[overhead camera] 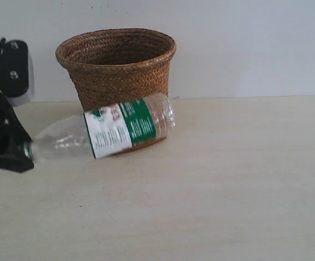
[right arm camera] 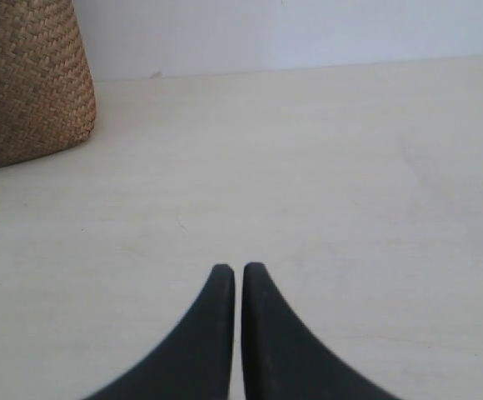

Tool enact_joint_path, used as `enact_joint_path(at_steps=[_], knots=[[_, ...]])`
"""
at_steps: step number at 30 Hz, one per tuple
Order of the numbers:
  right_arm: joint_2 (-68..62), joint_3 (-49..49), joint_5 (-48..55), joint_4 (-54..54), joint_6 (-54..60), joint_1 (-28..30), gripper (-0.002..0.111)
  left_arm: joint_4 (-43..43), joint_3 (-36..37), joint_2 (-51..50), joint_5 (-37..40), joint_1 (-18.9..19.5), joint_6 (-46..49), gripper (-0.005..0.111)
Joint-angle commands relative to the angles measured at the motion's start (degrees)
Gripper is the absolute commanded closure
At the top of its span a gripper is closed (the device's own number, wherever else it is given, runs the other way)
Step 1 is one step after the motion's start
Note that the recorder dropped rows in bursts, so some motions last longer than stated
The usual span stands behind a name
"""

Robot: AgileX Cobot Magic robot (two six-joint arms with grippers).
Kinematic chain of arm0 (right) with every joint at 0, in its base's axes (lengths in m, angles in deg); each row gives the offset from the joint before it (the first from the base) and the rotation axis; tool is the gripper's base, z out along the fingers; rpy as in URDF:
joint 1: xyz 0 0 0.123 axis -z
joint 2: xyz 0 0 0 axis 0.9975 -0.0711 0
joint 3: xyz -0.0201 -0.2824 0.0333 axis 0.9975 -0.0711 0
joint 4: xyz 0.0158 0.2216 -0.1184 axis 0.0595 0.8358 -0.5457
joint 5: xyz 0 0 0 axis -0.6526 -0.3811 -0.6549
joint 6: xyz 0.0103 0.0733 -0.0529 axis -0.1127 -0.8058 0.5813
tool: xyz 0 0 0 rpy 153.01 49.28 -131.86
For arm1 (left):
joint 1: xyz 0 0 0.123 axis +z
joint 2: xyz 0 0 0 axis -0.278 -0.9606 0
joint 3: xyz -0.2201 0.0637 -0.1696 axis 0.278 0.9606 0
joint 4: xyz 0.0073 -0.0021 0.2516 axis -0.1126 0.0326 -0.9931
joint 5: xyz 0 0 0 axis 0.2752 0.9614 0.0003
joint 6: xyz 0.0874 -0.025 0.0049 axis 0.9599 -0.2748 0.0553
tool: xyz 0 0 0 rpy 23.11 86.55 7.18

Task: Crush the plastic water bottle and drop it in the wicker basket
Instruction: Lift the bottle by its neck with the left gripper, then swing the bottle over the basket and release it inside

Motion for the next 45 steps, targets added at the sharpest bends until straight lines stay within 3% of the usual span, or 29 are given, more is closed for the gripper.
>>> enact_joint_path(at_steps=[1, 5, 8, 11, 16, 20, 23, 31, 37, 39, 41, 45], knots=[[0.07, -0.20, -0.33, -0.51, 0.29, 0.42, 0.108, -0.40, 0.01, -1.14, -2.14, -0.18, 2.19, 0.103], [0.07, -0.20, -0.33, -0.51, 0.29, 0.42, 0.108, -8.72, -1.26, 1.61, -19.68, -0.18, 0.34, 0.103], [0.07, -0.20, -0.33, -0.51, 0.29, 0.42, 0.108, -7.54, -3.49, 3.75, -29.22, -0.18, -3.72, 0.103], [0.07, -0.20, -0.33, -0.51, 0.29, 0.42, 0.108, -6.88, -4.89, 3.88, -25.34, -0.18, -3.85, 0.103], [0.07, -0.20, -0.33, -0.51, 0.29, 0.42, 0.108, -5.01, -4.47, 1.00, -6.71, -0.18, -3.85, 0.103], [0.07, -0.20, -0.33, -0.51, 0.29, 0.42, 0.108, 3.11, -2.97, -3.62, 4.74, -0.18, -2.95, 0.103], [0.07, -0.20, -0.33, -0.51, 0.29, 0.42, 0.108, 7.61, -1.83, -6.56, 8.55, -0.18, -1.76, 0.103], [0.07, -0.20, -0.33, -0.51, 0.29, 0.42, 0.108, 10.91, -0.71, -7.25, 11.32, -0.18, -0.84, 0.103], [0.07, -0.20, -0.33, -0.51, 0.29, 0.42, 0.108, 0.91, -3.41, -4.70, -7.39, -0.18, -5.93, 0.101], [0.07, -0.20, -0.33, -0.51, 0.29, 0.42, 0.108, -6.88, -9.00, -3.93, -14.36, -0.18, -11.62, 0.090], [0.07, -0.20, -0.33, -0.51, 0.29, 0.42, 0.108, -14.30, -16.19, -4.09, -17.54, 0.16, -17.97, 0.073], [0.07, -0.20, -0.33, -0.51, 0.29, 0.42, 0.108, -21.64, -30.81, -7.37, -17.95, 0.46, -35.11, 0.008]])
